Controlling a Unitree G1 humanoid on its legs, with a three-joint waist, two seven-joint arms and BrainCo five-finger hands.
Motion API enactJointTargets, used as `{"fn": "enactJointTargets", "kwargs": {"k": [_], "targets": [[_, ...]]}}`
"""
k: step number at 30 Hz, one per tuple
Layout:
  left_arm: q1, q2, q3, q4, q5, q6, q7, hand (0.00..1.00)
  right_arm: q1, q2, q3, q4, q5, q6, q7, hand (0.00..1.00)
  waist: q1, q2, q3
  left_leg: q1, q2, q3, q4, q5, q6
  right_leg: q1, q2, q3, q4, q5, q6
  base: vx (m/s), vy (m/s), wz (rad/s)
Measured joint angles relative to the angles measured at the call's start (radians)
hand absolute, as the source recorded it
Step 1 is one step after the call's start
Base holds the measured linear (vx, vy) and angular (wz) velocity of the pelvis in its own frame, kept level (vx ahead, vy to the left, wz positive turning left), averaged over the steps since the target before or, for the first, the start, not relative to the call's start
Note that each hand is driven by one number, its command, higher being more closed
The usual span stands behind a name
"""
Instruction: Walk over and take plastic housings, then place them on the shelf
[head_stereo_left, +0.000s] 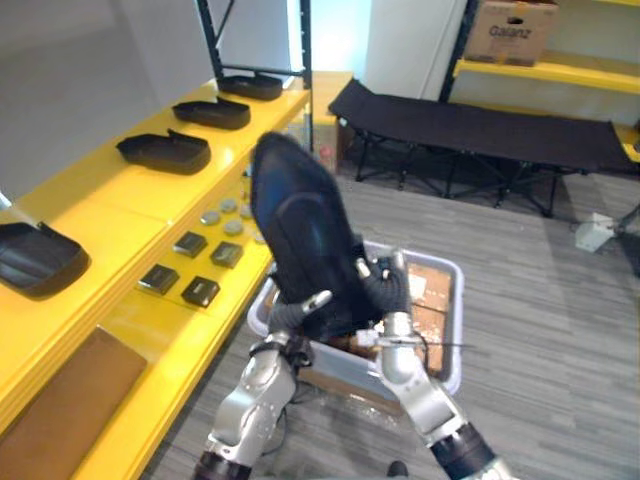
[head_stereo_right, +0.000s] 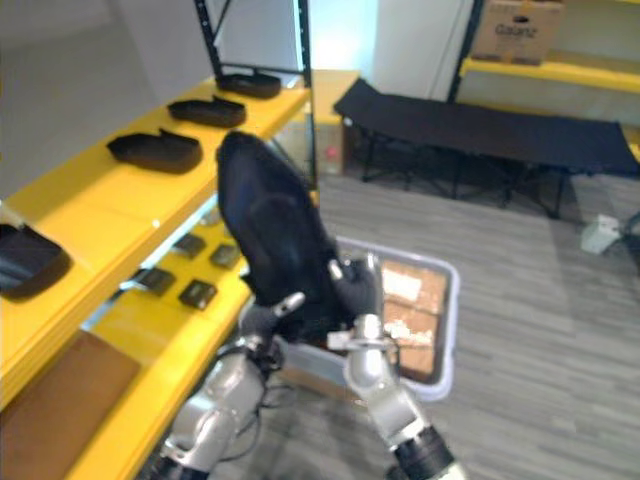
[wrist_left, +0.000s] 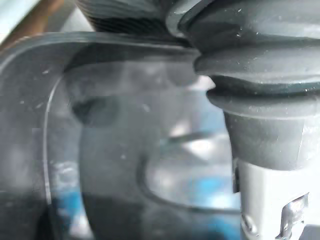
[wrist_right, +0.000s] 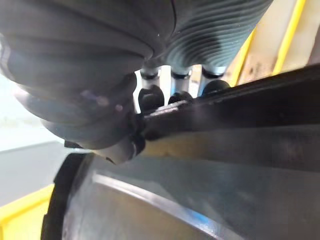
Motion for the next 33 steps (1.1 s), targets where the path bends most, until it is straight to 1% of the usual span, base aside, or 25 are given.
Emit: {"fn": "enactJointTargets", "kwargs": {"k": [1,2,4,6,8,11,13,18,21,25,26,28,30,31,32,33], "targets": [[0.000,0.000,0.003,0.000,-0.003,-0.002,0.011,0.00,0.003,0.001,0.002,0.000,0.006,0.000,0.003,1.00,0.000,-0.001,0.000,0.001,0.000,0.001,-0.001,0.000,0.000,0.000,0.001,0.001,0.000,0.000,0.000,0.00,0.000,-0.04],[0.000,-0.003,0.010,0.000,-0.006,-0.010,0.030,1.00,0.009,0.002,0.005,0.000,0.019,0.000,0.013,1.00,-0.001,-0.002,-0.001,0.003,0.002,0.002,-0.002,0.000,0.000,0.000,0.002,0.002,0.000,-0.001,-0.001,0.00,0.000,-0.04],[0.000,-0.014,0.025,0.000,-0.009,-0.032,0.051,1.00,0.017,0.002,0.012,0.000,0.032,0.000,0.016,1.00,-0.002,-0.005,-0.003,0.004,0.003,0.003,-0.003,0.000,0.000,0.000,0.003,0.003,0.000,-0.001,-0.002,0.00,0.000,0.00],[0.000,-0.025,0.032,0.000,-0.018,-0.073,0.071,1.00,0.033,0.007,0.018,-0.001,0.037,0.000,0.018,1.00,-0.004,-0.009,-0.005,0.004,0.003,0.004,-0.004,0.000,0.000,0.000,0.003,0.003,-0.001,-0.001,-0.002,0.00,0.000,0.00],[0.000,-0.035,0.035,0.000,-0.047,-0.102,0.084,1.00,0.043,0.012,0.021,-0.001,0.037,0.000,0.018,1.00,-0.004,-0.010,-0.007,0.004,0.003,0.004,-0.004,-0.001,-0.001,0.000,0.003,0.003,-0.001,-0.001,-0.002,0.00,0.000,0.00],[0.000,-0.036,0.034,0.000,-0.053,-0.130,0.087,1.00,0.045,0.013,0.029,-0.002,0.037,0.000,0.017,1.00,-0.007,-0.010,-0.007,0.006,0.003,0.009,-0.004,-0.001,-0.001,-0.003,0.004,0.008,-0.001,-0.001,-0.002,0.00,0.000,-0.05],[0.001,-0.036,0.034,0.000,-0.051,-0.134,0.081,1.00,0.045,0.013,0.030,-0.003,0.037,0.000,0.017,1.00,-0.007,-0.010,-0.007,0.007,0.003,0.018,-0.004,-0.002,-0.002,-0.008,0.004,0.017,-0.001,-0.001,-0.002,0.00,0.003,-0.13],[0.001,-0.035,0.041,0.000,-0.037,-0.118,0.012,1.00,0.085,0.011,0.037,-0.050,0.037,-0.005,0.011,1.00,-0.011,-0.011,-0.007,0.006,0.003,0.028,-0.005,-0.003,-0.002,-0.016,0.004,0.025,-0.001,0.000,-0.003,0.00,0.004,-0.05],[0.001,-0.034,0.041,0.001,-0.036,-0.116,0.002,1.00,0.085,0.006,0.037,-0.050,0.040,-0.012,0.011,1.00,-0.013,-0.011,-0.007,0.006,0.003,0.029,-0.005,-0.003,-0.002,-0.016,0.004,0.026,-0.001,0.000,-0.003,0.00,0.000,0.00],[0.002,-0.022,0.041,0.017,-0.046,-0.123,-0.046,1.00,0.088,-0.004,0.038,-0.051,0.065,-0.033,0.013,1.00,-0.014,-0.011,-0.007,0.006,0.003,0.030,-0.005,-0.003,-0.002,-0.019,0.004,0.027,-0.001,0.000,-0.003,0.00,0.000,0.00],[0.002,-0.013,0.039,0.026,-0.054,-0.132,-0.068,1.00,0.090,-0.007,0.038,-0.051,0.075,-0.043,0.015,1.00,-0.014,-0.011,-0.007,0.005,0.003,0.031,-0.005,-0.003,-0.003,-0.019,0.004,0.028,-0.001,0.000,-0.003,0.00,0.000,0.00],[0.004,0.007,0.030,0.038,-0.078,-0.136,-0.095,1.00,0.094,-0.008,0.038,-0.052,0.075,-0.047,0.017,1.00,-0.015,-0.011,-0.007,0.004,0.003,0.032,-0.005,-0.003,-0.003,-0.021,0.004,0.029,-0.001,0.000,-0.003,0.00,0.000,0.00],[0.004,0.007,0.027,0.049,-0.083,-0.139,-0.100,1.00,0.096,-0.009,0.039,-0.052,0.076,-0.047,0.016,1.00,-0.015,-0.011,-0.007,0.004,0.002,0.032,-0.005,-0.003,-0.003,-0.022,0.003,0.029,-0.001,0.000,-0.003,0.00,0.000,0.00],[0.009,0.007,0.021,0.052,-0.082,-0.148,-0.100,1.00,0.099,-0.009,0.039,-0.052,0.076,-0.047,0.015,1.00,-0.015,-0.011,-0.007,0.002,0.002,0.032,-0.005,-0.003,-0.003,-0.024,0.003,0.029,-0.001,0.000,-0.003,0.00,0.000,0.00],[0.009,0.008,0.014,0.057,-0.081,-0.157,-0.100,1.00,0.102,-0.011,0.039,-0.054,0.076,-0.047,0.015,0.00,-0.015,-0.011,-0.007,0.000,0.002,0.032,-0.005,-0.003,-0.003,-0.025,0.003,0.029,-0.001,0.000,-0.003,0.00,0.000,0.00],[0.009,0.008,0.005,0.068,-0.081,-0.174,-0.100,1.00,0.106,-0.011,0.039,-0.055,0.076,-0.049,0.013,0.00,-0.015,-0.011,-0.007,-0.004,0.002,0.032,-0.004,-0.003,-0.003,-0.029,0.003,0.029,-0.001,0.000,-0.003,0.00,0.000,0.00]]}}
